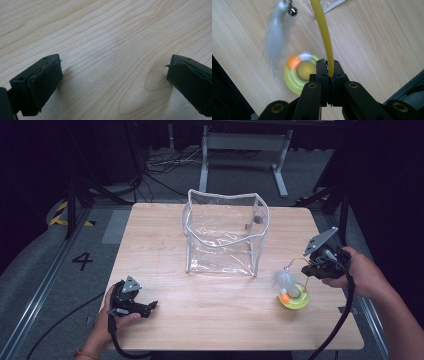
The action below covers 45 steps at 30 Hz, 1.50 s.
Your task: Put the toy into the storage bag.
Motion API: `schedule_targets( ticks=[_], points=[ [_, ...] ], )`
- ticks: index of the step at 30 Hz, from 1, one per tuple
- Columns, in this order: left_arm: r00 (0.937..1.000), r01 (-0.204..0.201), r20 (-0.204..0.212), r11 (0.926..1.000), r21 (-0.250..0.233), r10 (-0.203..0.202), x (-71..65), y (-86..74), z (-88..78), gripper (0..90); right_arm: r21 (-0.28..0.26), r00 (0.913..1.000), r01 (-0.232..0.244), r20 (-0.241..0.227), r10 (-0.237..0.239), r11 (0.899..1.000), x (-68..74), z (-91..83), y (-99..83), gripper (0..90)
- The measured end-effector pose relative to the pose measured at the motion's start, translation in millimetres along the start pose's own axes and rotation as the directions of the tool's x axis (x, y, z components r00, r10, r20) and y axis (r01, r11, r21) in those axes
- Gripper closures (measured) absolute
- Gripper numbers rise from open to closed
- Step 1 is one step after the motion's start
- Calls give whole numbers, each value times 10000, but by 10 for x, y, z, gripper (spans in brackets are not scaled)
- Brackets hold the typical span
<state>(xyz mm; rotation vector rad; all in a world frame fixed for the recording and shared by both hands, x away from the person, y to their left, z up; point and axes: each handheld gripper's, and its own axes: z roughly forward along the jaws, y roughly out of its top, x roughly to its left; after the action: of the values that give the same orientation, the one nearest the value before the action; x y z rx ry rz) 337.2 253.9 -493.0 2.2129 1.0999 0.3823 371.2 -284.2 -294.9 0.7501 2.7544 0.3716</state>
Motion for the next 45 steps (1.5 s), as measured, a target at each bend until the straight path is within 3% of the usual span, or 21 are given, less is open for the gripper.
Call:
schedule_targets(
  ticks=[27,37,45],
  points=[
    [10000,20,-33,10000,-25,-20,-3,-2,0,6,-369,9954,-375,871,406,9986,-322,-586,237,882],
    [10000,31,-40,10000,-30,-31,-5,-3,-1,6,-604,9942,-83,1065,147,9981,-375,-887,363,882],
    [9999,-33,-95,10000,-53,33,-1,-1,-1,6,-425,9920,23,1261,31,9991,-426,-966,522,882]
  ],
)
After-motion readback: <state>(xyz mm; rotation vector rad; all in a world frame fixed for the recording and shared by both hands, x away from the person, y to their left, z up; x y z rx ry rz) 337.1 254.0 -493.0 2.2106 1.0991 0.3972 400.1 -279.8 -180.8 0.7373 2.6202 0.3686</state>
